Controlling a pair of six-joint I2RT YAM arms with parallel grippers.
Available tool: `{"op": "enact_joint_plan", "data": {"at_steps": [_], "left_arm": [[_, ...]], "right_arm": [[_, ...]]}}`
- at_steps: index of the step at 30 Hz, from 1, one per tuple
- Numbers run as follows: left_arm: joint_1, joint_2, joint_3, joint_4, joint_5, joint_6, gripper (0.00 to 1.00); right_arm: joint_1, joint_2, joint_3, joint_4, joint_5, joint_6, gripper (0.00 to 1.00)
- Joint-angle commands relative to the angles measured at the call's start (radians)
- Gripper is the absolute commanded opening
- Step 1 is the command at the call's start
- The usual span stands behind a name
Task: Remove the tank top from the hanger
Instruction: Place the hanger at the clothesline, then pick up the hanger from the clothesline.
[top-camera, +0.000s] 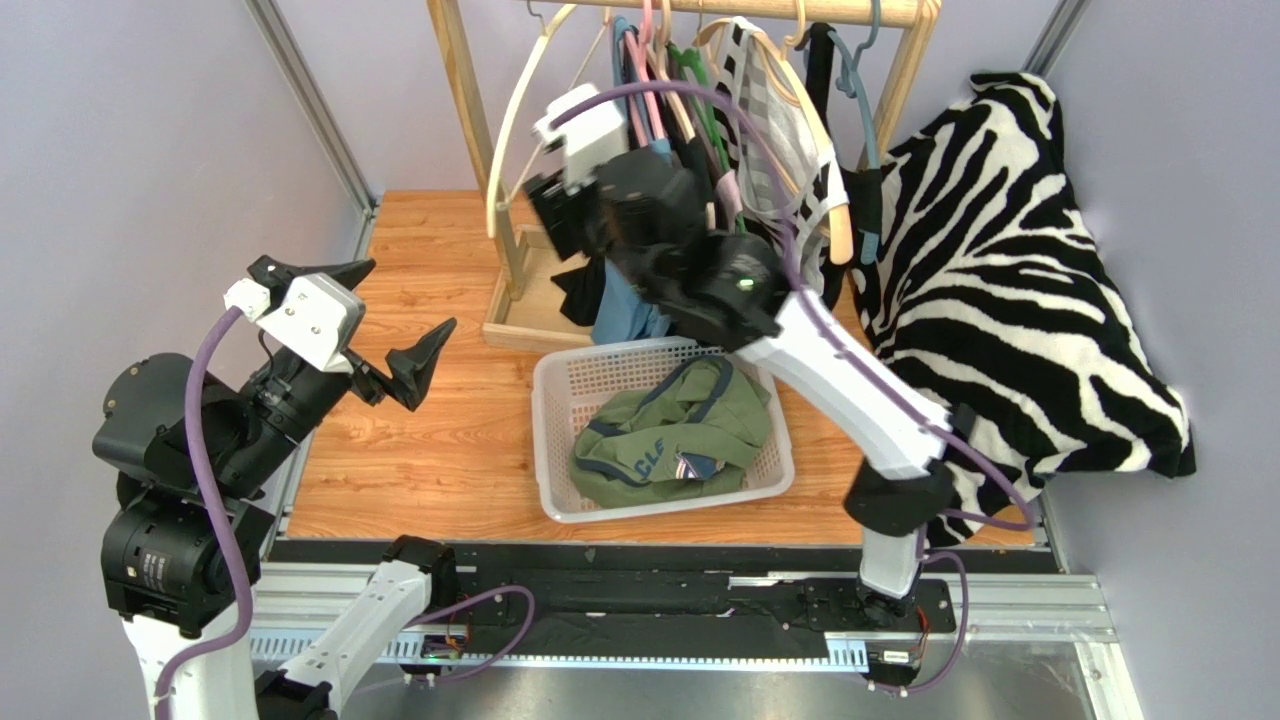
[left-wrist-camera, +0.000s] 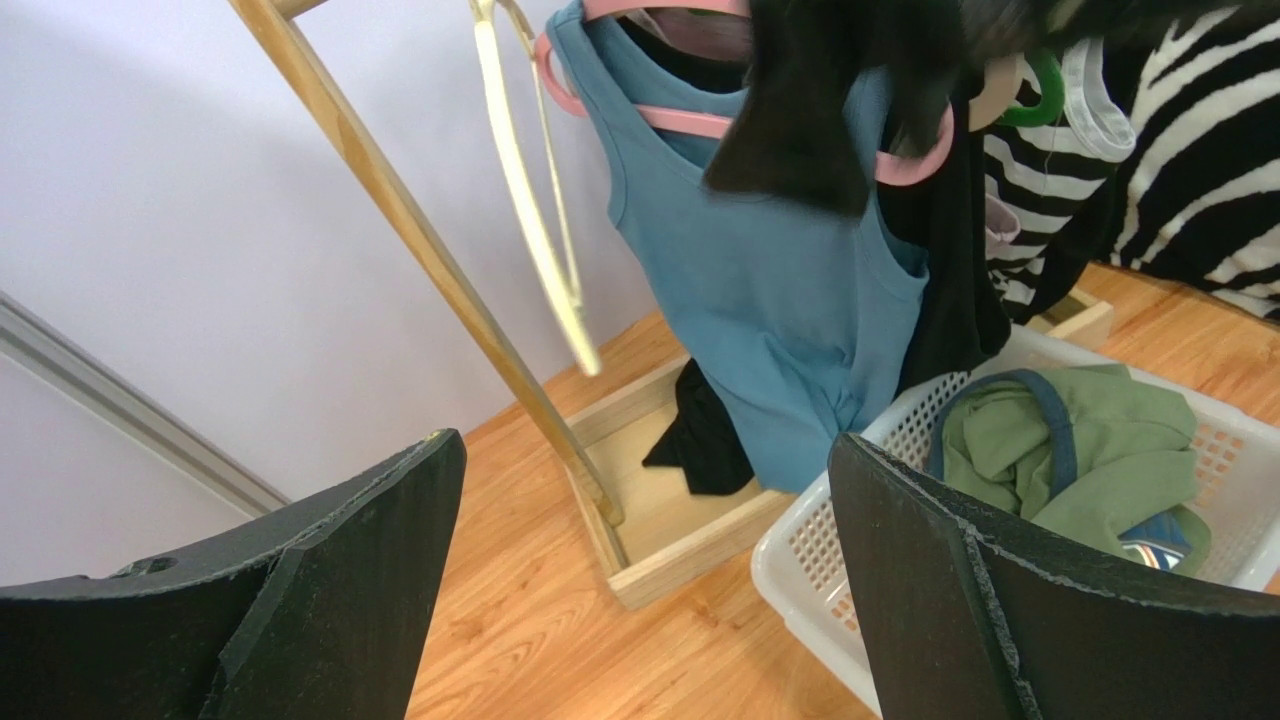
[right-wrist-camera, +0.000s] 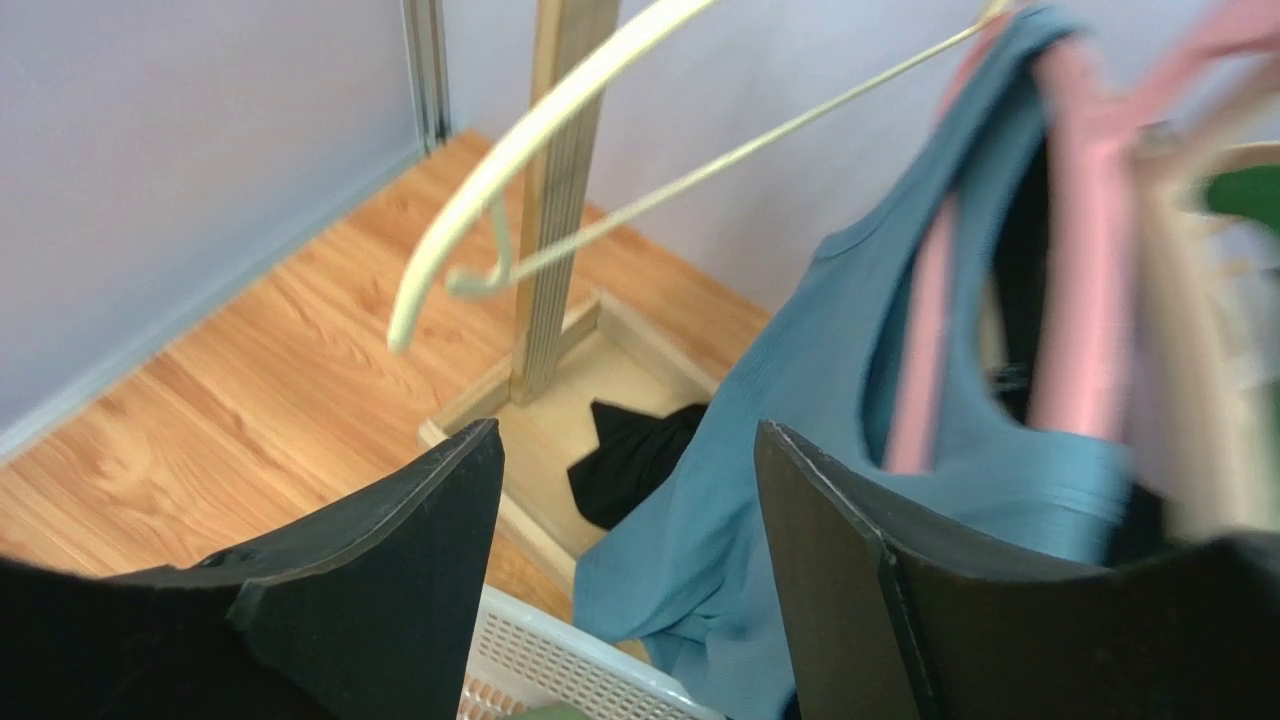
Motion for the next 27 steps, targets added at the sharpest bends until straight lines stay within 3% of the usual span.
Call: {"op": "enact_joint_plan", "data": {"at_steps": [1, 13, 27], "left_arm": [[0.002, 0.000, 0.011, 0.012, 0.019, -0.023, 0.99], [0.002, -0.003, -0.001, 0.012, 0.041, -0.044, 0.99], [0.002, -0.014, -0.024, 0.016, 0.047, -0.052, 0.99]], "right_arm": [[-0.050, -0.133, -0.030, -0.004, -0.035, 0.060, 0.68], [-0.210, -0.218, -0.128, -0.094, -0.172, 0.236, 0.67], [-0.222, -0.271, -0.205, -0.094, -0.128, 0.221, 0.67]]}}
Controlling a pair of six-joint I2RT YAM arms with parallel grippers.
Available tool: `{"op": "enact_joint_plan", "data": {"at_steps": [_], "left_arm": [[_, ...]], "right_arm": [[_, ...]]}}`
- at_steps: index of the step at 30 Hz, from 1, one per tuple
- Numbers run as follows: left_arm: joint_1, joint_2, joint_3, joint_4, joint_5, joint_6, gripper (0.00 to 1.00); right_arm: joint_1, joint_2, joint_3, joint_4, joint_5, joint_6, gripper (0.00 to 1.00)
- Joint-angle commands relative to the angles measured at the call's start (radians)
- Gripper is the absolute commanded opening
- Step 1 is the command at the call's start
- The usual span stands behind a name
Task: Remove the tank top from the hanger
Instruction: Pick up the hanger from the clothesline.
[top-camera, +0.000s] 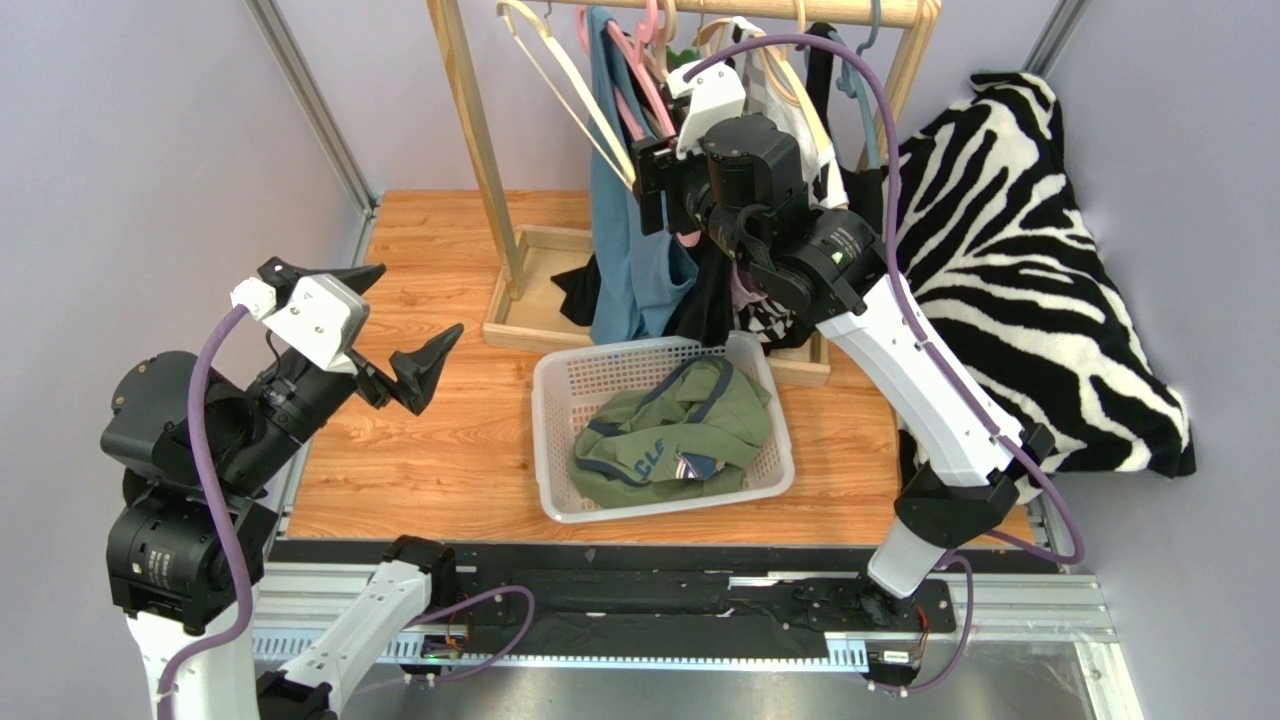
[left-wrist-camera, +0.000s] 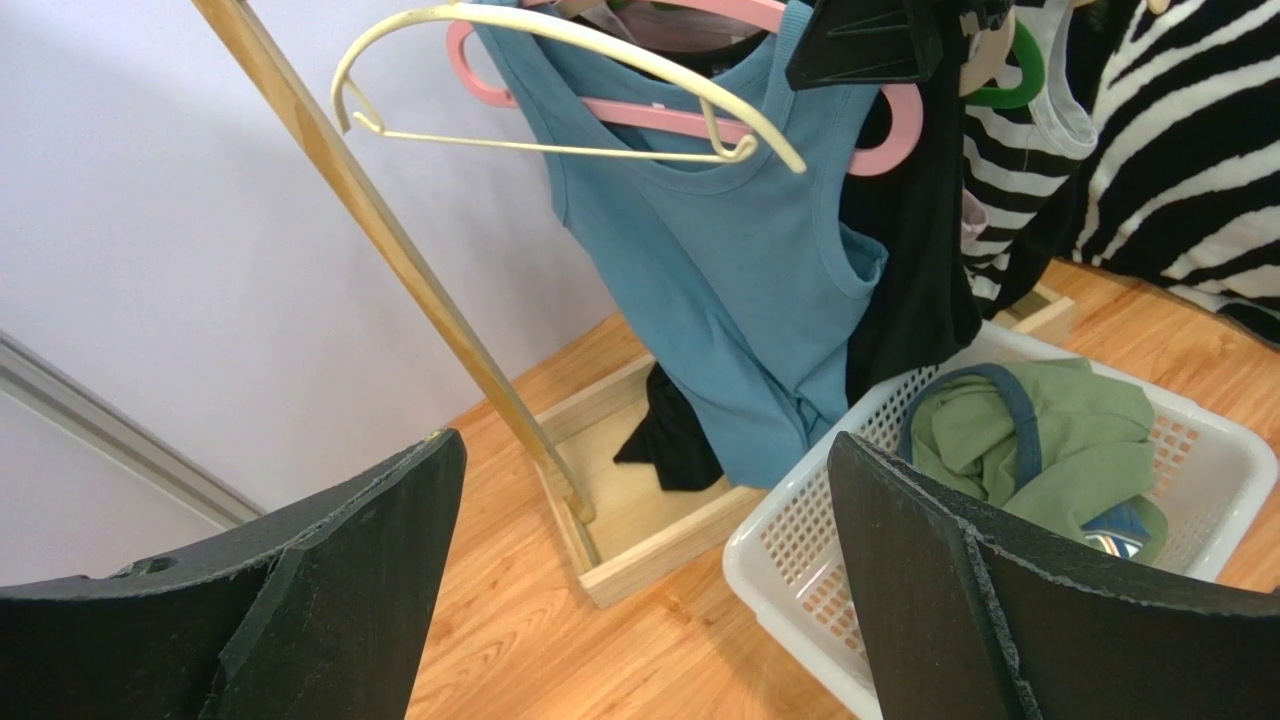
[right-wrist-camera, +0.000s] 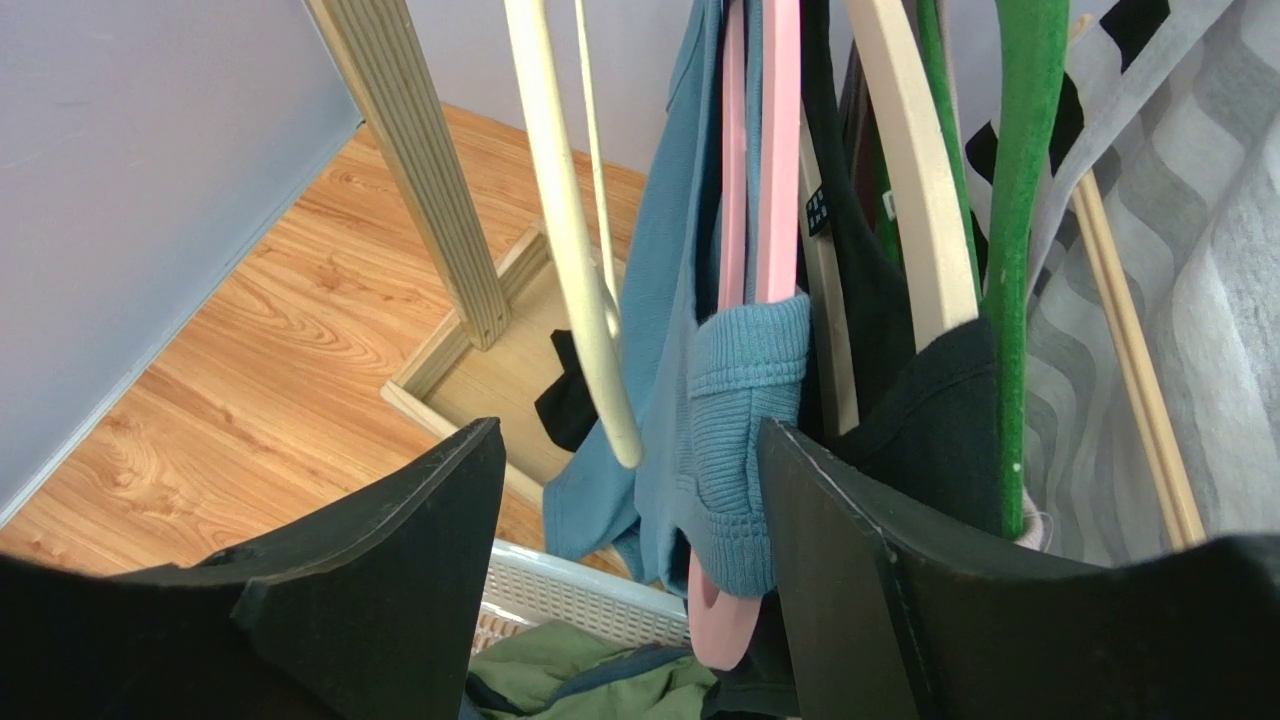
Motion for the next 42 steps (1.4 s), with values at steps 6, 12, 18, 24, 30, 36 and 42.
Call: {"op": "enact_joint_plan", "data": {"at_steps": [6, 12, 18, 24, 30, 36, 42], "left_arm": [[0.002, -0.009, -0.026, 0.021, 0.013, -0.025, 0.99], [0.002, -0.002, -0.073, 0.050, -0.009, -0.055, 0.99], [0.001, 0.061, -0.099, 0.038, -0.021, -0.088, 0.99], [0.002, 0.064, -0.113, 0.061, -0.012, -0.083, 0.99], [0.002, 0.052, -0.112, 0.061, -0.015, -0.077, 0.99], [0.002, 0.031, -0.119, 0.058, -0.013, -0.065, 0.99], [0.002, 0.005, -0.130, 0.052, -0.016, -0.049, 0.99]], "right_arm": [[-0.018, -0.086, -0.049, 0.017, 0.073, -0.044, 0.67], [-0.040, -0.072, -0.048, 0.020, 0.061, -0.058, 0.66], [-0.069, -0.046, 0.008, 0.017, 0.018, -0.058, 0.66], [-0.092, -0.026, -0.003, 0.011, -0.022, -0.040, 0.66], [-0.098, 0.014, -0.048, 0.006, -0.074, -0.001, 0.61], [-0.096, 0.048, -0.061, 0.014, -0.081, 0.022, 0.40], [-0.102, 0.046, -0.040, 0.016, -0.020, 0.017, 0.02]]}}
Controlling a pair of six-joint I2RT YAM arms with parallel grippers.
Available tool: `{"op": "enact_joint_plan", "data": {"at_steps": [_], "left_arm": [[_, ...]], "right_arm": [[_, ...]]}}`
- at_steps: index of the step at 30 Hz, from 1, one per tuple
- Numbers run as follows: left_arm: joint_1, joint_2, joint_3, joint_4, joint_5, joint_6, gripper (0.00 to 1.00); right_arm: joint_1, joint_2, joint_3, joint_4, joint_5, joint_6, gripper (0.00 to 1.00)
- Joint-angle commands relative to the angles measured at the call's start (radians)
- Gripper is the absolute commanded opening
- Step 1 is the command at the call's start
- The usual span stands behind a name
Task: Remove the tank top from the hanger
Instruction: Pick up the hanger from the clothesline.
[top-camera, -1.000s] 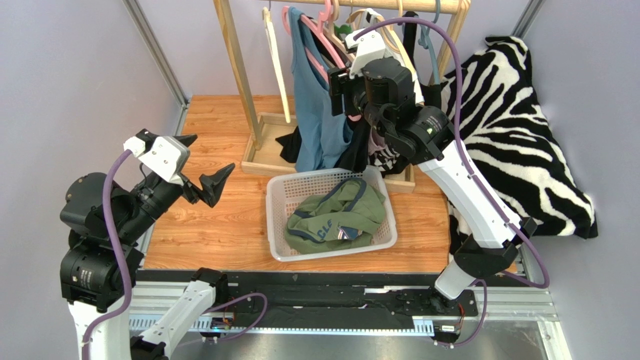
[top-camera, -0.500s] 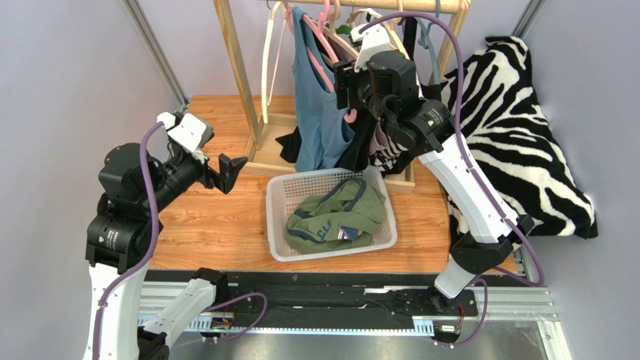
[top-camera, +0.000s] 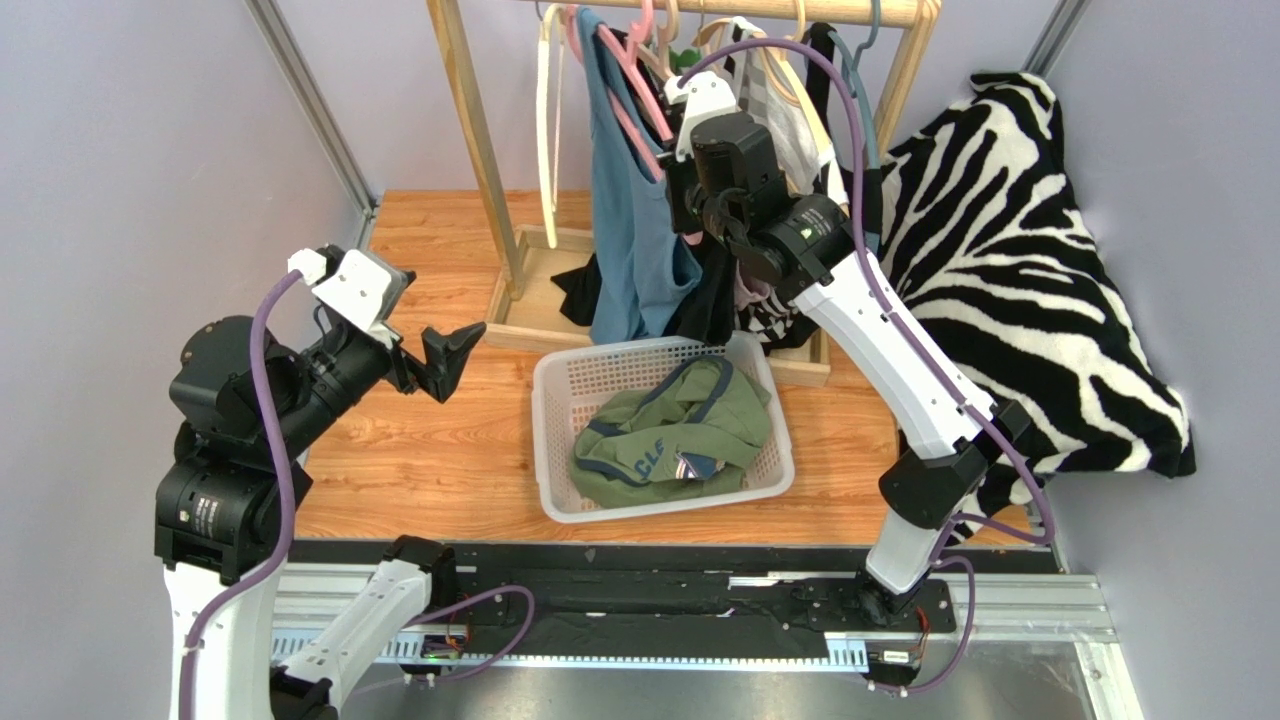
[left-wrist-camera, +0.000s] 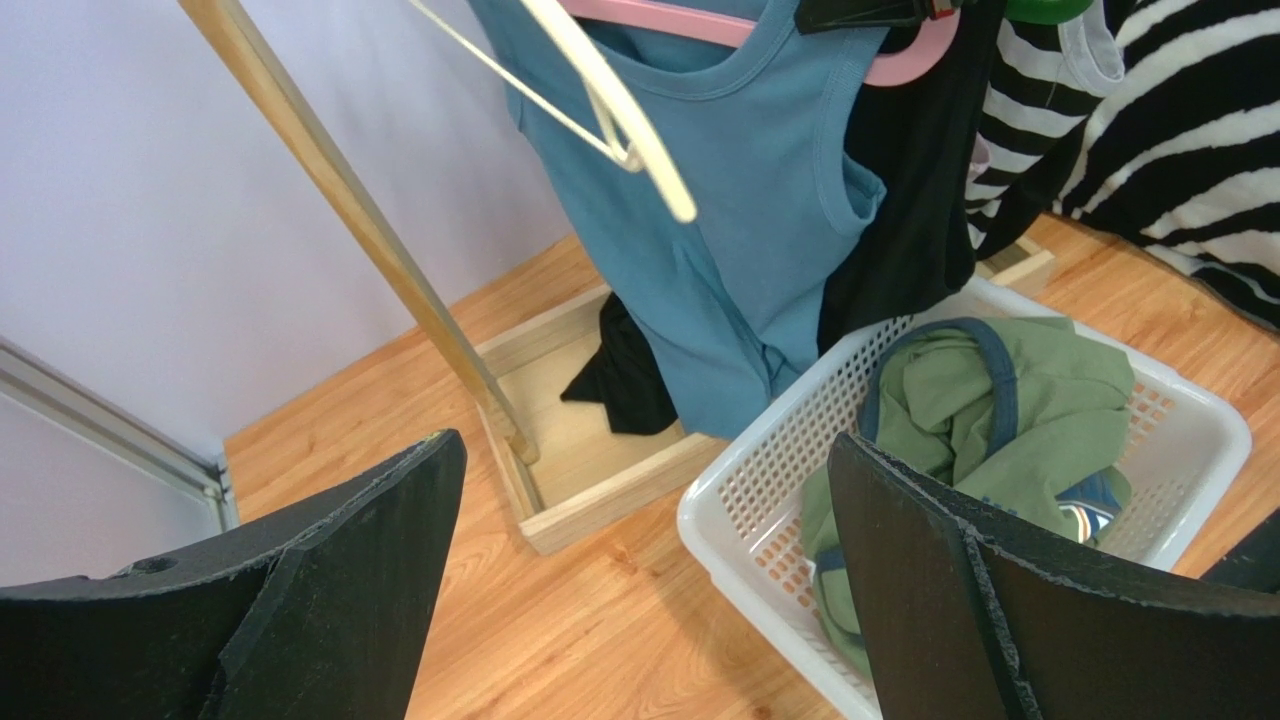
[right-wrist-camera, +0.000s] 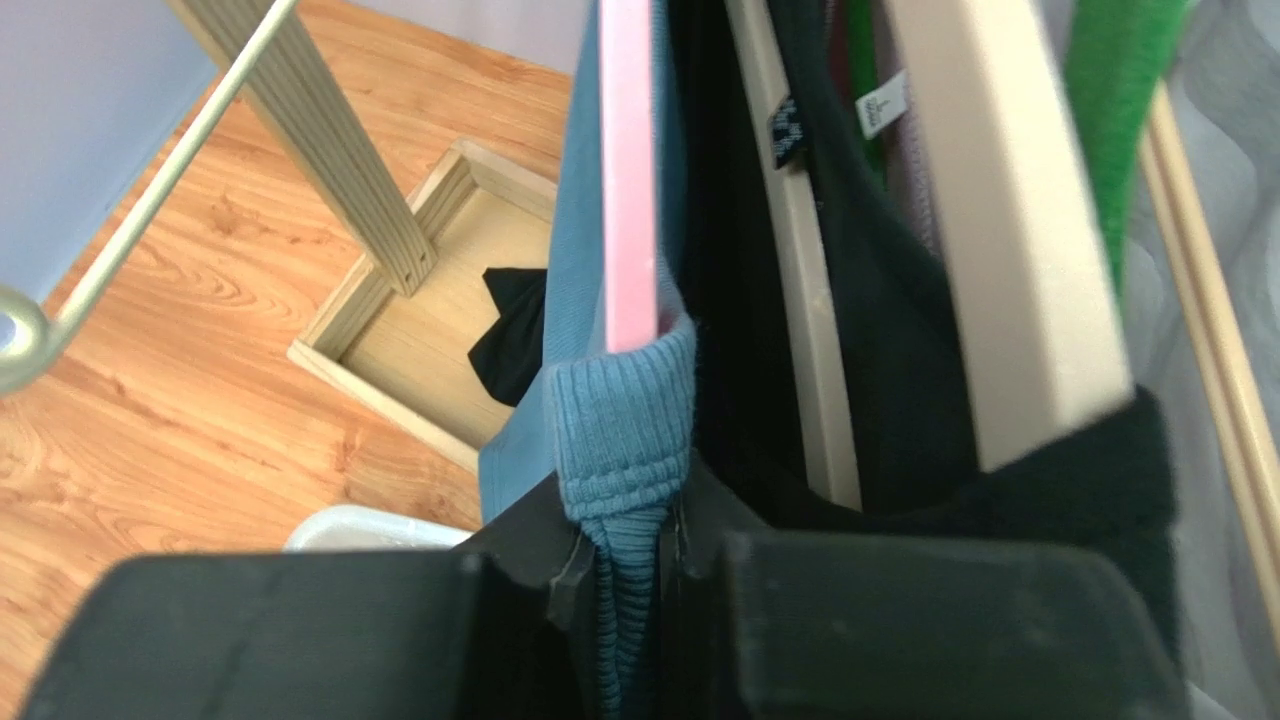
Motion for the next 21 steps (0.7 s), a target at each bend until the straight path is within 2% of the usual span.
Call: {"op": "enact_joint_plan", "data": {"at_steps": [1, 12, 17, 21], "left_arm": [[0.002, -0.020, -0.008, 0.027, -0.005, 0.010, 0.99], [0.002, -0.026, 0.000, 0.022, -0.002, 0.013, 0.99], [0.002, -0.030, -0.002, 0.021, 0.002, 0.010, 0.99], [0.002, -0.031, -0.006, 0.020, 0.003, 0.010, 0.99]], "right_arm": [[-0.014, -0.029, 0.017, 0.023, 0.052, 0.000, 0.00], [-0.217, -0.222, -0.221, 0.049, 0.024, 0.090, 0.00], [-0.236, -0.256, -0.249, 0.055, 0.012, 0.075, 0.00], [-0.204, -0.235, -0.188, 0.077, -0.062, 0.054, 0.00]]}}
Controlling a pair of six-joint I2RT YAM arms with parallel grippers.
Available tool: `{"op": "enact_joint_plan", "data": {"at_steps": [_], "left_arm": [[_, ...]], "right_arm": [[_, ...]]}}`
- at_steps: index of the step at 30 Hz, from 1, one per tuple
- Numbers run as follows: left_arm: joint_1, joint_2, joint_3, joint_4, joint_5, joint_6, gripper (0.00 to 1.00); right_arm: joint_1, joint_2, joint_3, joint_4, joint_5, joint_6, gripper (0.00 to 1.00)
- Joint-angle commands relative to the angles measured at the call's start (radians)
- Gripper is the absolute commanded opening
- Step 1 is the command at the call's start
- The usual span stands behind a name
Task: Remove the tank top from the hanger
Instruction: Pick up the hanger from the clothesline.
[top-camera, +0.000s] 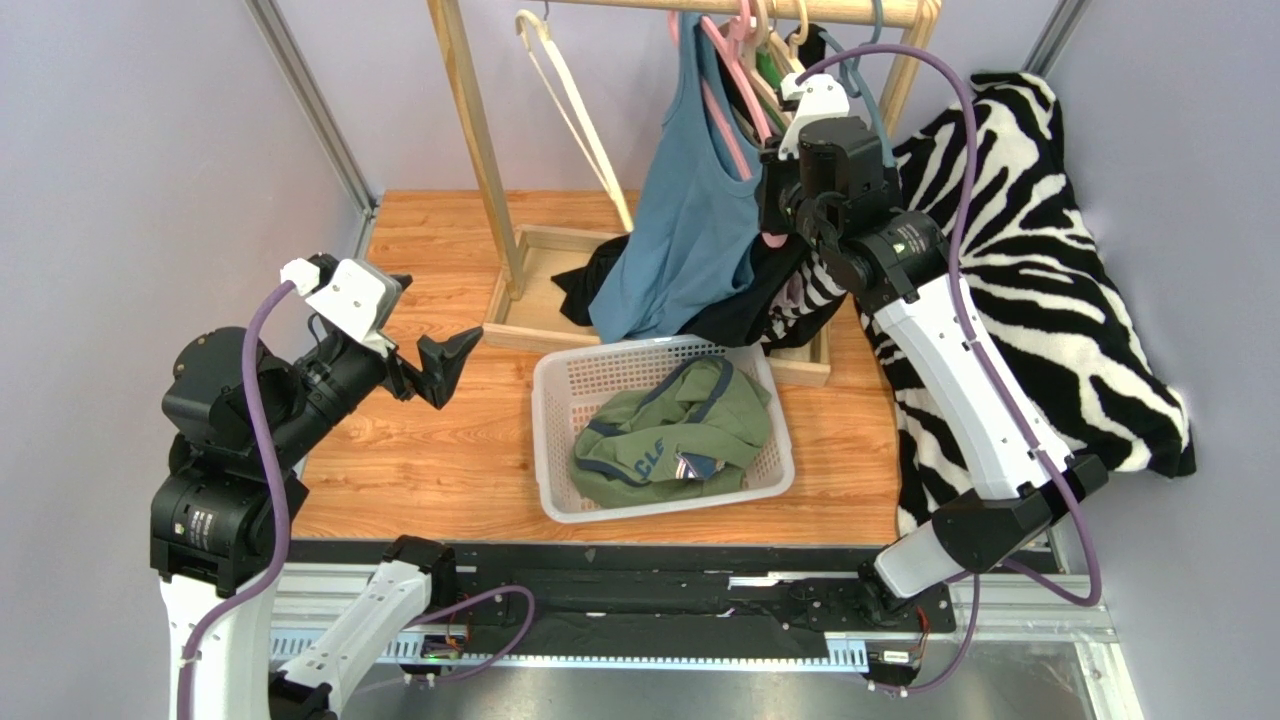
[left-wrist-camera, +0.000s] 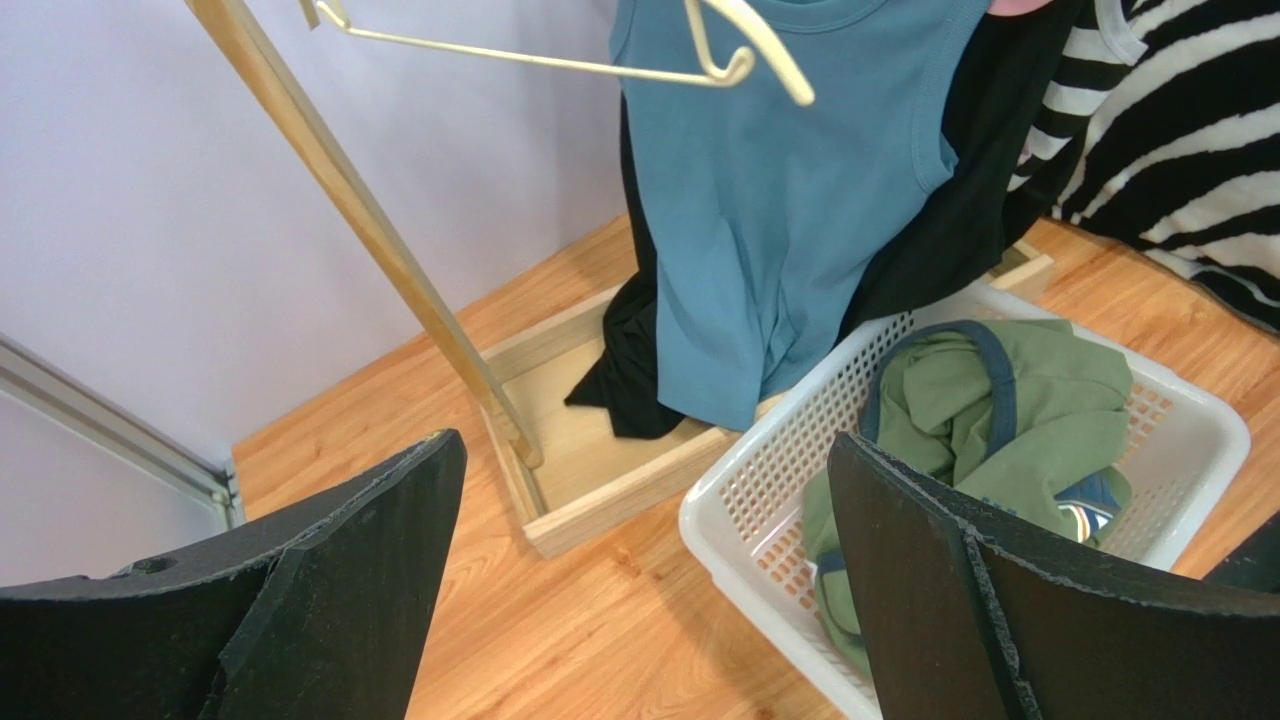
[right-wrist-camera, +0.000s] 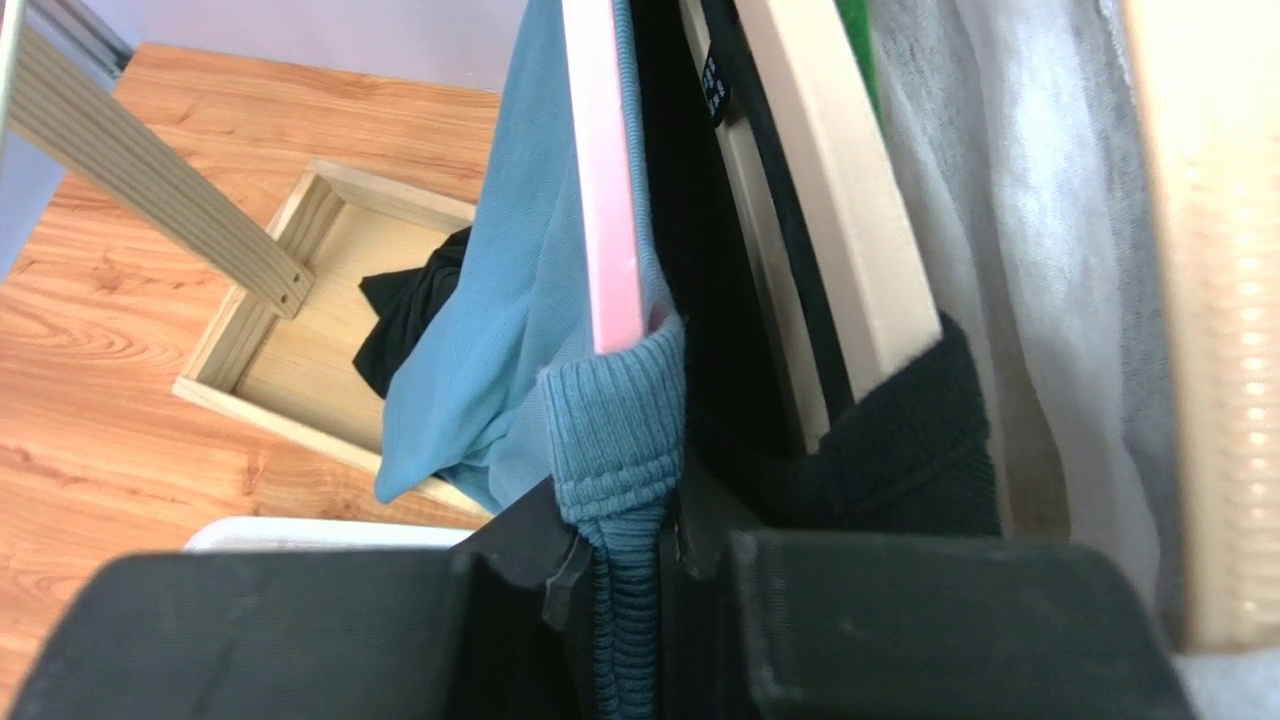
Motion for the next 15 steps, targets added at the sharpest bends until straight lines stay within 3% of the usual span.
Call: {"op": "enact_joint_plan", "data": {"at_steps": [1, 6, 11, 15], "left_arm": [[0.002, -0.003, 0.001, 0.022, 0.003, 0.004, 0.99], [0.002, 0.000, 0.010, 0.019, 0.009, 0.000, 0.99], [0.002, 0.002, 0.020, 0.005, 0.009, 0.000, 0.99], [0.002, -0.004, 0.015, 0.002, 0.003, 0.010, 0.99]], "right_arm": [[0.027, 0.012, 0.086, 0.046, -0.016, -0.003, 0.00], [0.148, 0.109, 0.244, 0.023, -0.019, -0.075, 0.00], [0.188, 0.216, 0.460, -0.043, 0.019, -0.083, 0.00], [0.188, 0.174, 0.450, -0.014, 0.013, -0.069, 0.00]]}}
